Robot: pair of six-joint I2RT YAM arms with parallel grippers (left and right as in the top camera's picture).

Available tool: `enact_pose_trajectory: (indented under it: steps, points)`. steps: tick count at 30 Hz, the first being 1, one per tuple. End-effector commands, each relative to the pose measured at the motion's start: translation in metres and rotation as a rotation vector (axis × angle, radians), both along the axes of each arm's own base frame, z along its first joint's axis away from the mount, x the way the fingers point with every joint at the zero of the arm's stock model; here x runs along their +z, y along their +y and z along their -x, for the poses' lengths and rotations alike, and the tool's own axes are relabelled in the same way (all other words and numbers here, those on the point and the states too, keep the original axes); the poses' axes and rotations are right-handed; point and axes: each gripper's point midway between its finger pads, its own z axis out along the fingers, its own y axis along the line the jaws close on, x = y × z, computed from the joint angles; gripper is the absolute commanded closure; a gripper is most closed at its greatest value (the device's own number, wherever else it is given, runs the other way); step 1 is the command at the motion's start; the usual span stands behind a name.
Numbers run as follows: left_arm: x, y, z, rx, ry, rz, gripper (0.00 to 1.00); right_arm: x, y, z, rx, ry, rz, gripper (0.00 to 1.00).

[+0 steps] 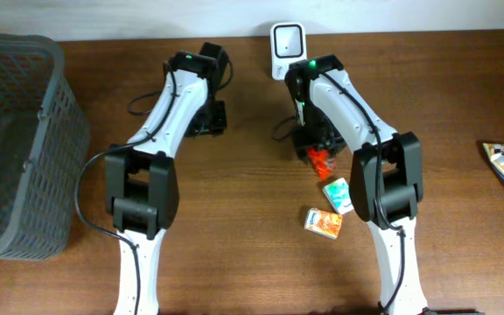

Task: Scan the item barcode

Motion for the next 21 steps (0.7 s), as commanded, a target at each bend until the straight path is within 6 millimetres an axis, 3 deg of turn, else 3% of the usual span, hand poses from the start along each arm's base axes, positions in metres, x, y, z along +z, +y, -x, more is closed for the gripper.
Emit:
enact_pose_trajectory:
  steps: [1, 2, 4, 5, 8, 9, 10, 11, 12, 15, 17, 20, 21]
  points:
    - [0.006, 0.007, -0.002, 0.002, -0.007, -0.013, 0.52, 0.032, 0.038, -0.019, -0.023, -0.075, -0.183, 0.21]
    - [0.006, 0.007, -0.002, 0.002, -0.006, -0.013, 0.46, 0.048, 0.037, -0.027, -0.027, -0.111, -0.196, 0.15]
    - [0.006, 0.007, -0.002, 0.002, -0.005, -0.013, 0.23, 0.078, 0.028, -0.037, -0.049, -0.169, -0.213, 0.01]
    - [0.006, 0.007, -0.002, 0.002, -0.004, -0.014, 0.07, 0.088, 0.023, -0.04, -0.061, -0.185, -0.217, 0.01]
    - [0.006, 0.007, -0.002, 0.002, -0.004, -0.013, 0.04, 0.097, 0.003, -0.05, -0.076, -0.221, -0.226, 0.01]
    - [0.006, 0.007, -0.002, 0.002, -0.004, -0.014, 0.04, 0.093, -0.006, -0.053, -0.07, -0.221, -0.213, 0.07]
    - [0.006, 0.007, -0.002, 0.002, -0.004, -0.013, 0.03, 0.091, -0.011, -0.054, -0.086, -0.217, -0.212, 0.25]
    - [0.006, 0.007, -0.002, 0.002, -0.004, -0.014, 0.04, 0.084, -0.016, -0.056, -0.148, -0.21, -0.206, 0.54]
    - [0.006, 0.007, -0.002, 0.002, -0.005, -0.013, 0.03, 0.08, -0.013, -0.058, -0.162, -0.208, -0.218, 0.65]
    - [0.006, 0.007, -0.002, 0.002, -0.005, -0.013, 0.03, 0.056, 0.004, -0.059, -0.154, -0.187, -0.269, 0.76]
    - [0.006, 0.007, -0.001, 0.002, -0.004, -0.014, 0.03, 0.022, 0.014, -0.055, -0.165, -0.158, -0.261, 0.81]
    - [0.006, 0.007, -0.001, 0.002, -0.003, -0.014, 0.03, -0.019, 0.016, -0.044, -0.18, -0.117, -0.245, 0.85]
    - [0.006, 0.007, -0.001, 0.002, -0.003, -0.014, 0.03, -0.024, 0.015, -0.041, -0.181, -0.108, -0.241, 0.88]
